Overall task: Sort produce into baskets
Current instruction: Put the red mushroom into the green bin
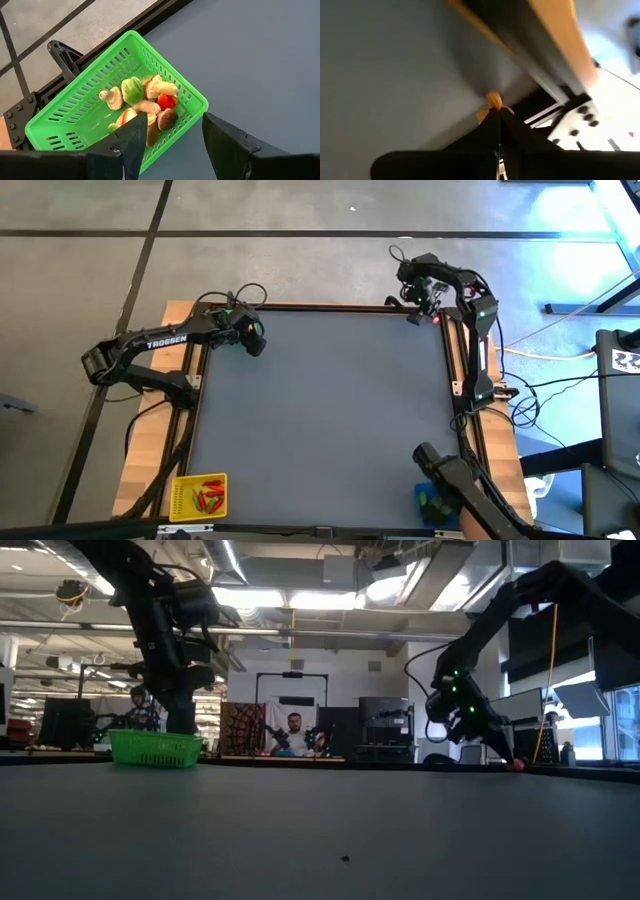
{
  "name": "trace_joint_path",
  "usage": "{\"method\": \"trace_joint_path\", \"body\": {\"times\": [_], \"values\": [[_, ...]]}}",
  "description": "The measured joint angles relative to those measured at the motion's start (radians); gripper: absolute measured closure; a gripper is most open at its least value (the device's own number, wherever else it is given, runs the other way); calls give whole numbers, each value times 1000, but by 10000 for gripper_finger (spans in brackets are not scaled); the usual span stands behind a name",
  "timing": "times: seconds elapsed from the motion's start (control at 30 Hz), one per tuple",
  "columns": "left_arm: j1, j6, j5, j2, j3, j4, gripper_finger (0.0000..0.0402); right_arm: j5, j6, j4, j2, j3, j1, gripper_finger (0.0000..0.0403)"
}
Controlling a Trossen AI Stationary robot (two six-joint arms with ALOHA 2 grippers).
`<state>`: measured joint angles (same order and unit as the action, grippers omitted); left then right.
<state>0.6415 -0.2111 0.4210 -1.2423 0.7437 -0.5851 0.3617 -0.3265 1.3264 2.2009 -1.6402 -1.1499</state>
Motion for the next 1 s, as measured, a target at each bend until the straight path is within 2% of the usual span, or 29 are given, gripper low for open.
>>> {"method": "trace_joint_path", "body": {"times": [0.17, 0.5, 0.77, 1.0], "values": [[0, 0, 0, 0, 0, 0, 216, -152, -36, 50, -38, -24, 26, 401], [0, 3, 0, 0, 0, 6, 216, -301, -48, 21, -123, -30, 134, 402], [-6, 35, 0, 12, 0, -12, 216, -434, -47, -133, -195, -31, 303, 402], [-44, 38, -1, 149, 8, -12, 216, -469, -20, -301, -200, -31, 449, 402]]}}
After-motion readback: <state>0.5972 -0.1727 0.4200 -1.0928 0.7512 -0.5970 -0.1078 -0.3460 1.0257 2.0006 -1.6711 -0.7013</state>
